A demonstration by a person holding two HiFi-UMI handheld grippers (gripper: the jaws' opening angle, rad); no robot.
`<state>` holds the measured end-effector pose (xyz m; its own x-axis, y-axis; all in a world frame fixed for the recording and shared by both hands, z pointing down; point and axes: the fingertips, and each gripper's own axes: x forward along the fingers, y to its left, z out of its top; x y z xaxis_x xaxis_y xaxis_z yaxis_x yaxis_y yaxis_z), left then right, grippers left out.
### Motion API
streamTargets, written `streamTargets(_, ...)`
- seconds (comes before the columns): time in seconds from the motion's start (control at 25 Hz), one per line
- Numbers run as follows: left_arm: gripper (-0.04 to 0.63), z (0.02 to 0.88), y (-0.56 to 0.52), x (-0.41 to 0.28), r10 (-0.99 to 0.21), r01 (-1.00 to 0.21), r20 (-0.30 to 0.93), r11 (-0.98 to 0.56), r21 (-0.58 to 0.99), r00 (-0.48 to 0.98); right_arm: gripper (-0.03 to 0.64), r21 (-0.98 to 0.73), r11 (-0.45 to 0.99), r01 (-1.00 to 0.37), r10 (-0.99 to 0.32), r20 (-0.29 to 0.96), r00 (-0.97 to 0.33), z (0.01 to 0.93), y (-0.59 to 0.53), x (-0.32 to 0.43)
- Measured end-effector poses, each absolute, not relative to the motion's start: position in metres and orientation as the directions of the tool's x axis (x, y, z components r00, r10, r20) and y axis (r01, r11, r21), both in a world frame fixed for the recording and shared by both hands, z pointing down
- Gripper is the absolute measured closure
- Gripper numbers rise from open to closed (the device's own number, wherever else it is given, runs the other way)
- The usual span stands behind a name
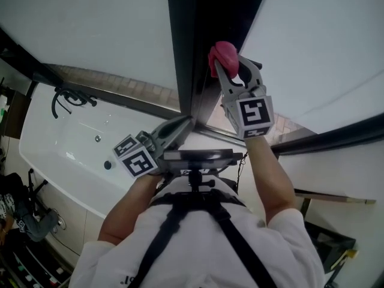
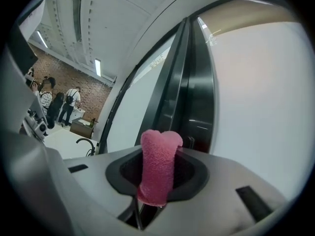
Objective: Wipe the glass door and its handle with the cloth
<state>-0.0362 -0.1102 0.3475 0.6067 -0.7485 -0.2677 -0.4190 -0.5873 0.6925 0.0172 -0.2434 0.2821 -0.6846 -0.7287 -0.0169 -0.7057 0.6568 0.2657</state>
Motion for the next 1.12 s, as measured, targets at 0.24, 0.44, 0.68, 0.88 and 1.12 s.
streamTargets(0.24,0.603,0.344,-0.096,-0.049,-0.763,-0.435,-0.269,-0.578,0.691,0.588,0.515,0.273,0.605,-0.748,-0.777,-0.001,-0.629,0.286,-0.244,0.002)
streamTargets(0.44,0.603,0.345,-0.097,-0.053,-0.766,-0.440,-0.267,-0.577,0.688,0.585,0.515,0.264,0.590,-0.763,-0.795,0.023,-0.607,0.297,-0.253,-0.002)
streamTargets(0.68,0.603,0.344,-0.098,-0.061,-0.753,-0.425,-0.267,-0.585,0.691,0.602,0.515,0.305,0.551,-0.777,-0.818,0.012,-0.575,0.295,-0.247,-0.007)
streamTargets(0.88,0.603,0.350,-0.111,-0.038,-0.740,-0.411,-0.260,-0.589,0.696,0.620,0.515,0.308,0.530,-0.790,-0.831,0.000,-0.557,0.300,-0.251,0.018)
streamTargets(1.12,0.603,0.347,-0.115,-0.031,-0.721,-0.388,-0.266,-0.602,0.698,0.640,0.515,0.341,0.513,-0.788,-0.839,0.006,-0.544,0.297,-0.246,0.029)
